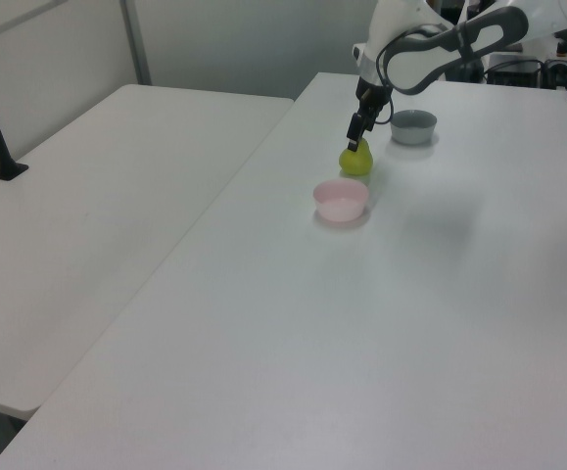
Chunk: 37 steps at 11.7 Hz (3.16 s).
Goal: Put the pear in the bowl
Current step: 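Move the open gripper over the yellow-green pear and lower it, then close the gripper on the pear and lift it, then carry the pear over the pink bowl and lower it inside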
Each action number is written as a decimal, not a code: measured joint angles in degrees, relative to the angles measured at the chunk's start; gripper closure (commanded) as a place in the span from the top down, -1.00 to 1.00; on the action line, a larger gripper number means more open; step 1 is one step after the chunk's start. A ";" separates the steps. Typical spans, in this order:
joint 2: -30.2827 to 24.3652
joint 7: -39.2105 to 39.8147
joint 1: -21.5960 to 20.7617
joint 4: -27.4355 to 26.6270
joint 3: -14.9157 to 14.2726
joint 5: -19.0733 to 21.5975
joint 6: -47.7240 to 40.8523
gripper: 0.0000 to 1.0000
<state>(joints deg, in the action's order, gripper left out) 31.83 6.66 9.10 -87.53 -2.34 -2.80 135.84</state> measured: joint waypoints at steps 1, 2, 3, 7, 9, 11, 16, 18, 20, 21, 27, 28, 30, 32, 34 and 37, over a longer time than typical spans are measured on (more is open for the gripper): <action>0.85 0.01 0.08 0.01 0.00 -0.21 0.65 1.00; 1.50 0.01 0.14 0.03 0.00 -0.45 1.03 1.00; 2.04 0.01 0.16 0.07 0.00 -0.48 1.13 1.00; 3.14 0.02 0.16 0.19 0.01 -0.69 2.85 0.50; 3.20 0.02 0.15 0.20 0.08 -1.53 2.85 0.11; 3.23 0.02 0.13 0.32 0.10 -1.98 2.88 0.00; 2.98 0.02 0.12 1.20 0.11 -2.01 3.02 -0.01; 1.32 0.02 0.13 2.10 0.11 -2.00 3.02 -0.01; -1.52 0.02 0.14 2.13 0.11 -2.00 2.02 -0.01; -2.90 0.02 0.13 2.12 0.12 -1.99 1.01 -0.01; -7.73 -0.37 -2.22 2.06 3.44 -1.97 -6.49 -0.01; -8.48 -0.91 -3.17 2.05 4.40 -1.97 -8.64 0.00; -9.94 -1.55 -4.90 2.04 6.36 -1.97 -13.25 0.00; -10.54 -3.32 -6.38 1.97 7.86 -1.98 -15.38 0.01; -10.47 -4.26 -7.71 0.95 8.14 -2.41 -15.83 0.01; -9.63 -5.62 -7.99 -1.87 8.15 -5.48 -15.83 0.01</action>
<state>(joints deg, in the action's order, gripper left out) 22.20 1.05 1.11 -89.40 5.80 -8.28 120.00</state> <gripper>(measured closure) 0.286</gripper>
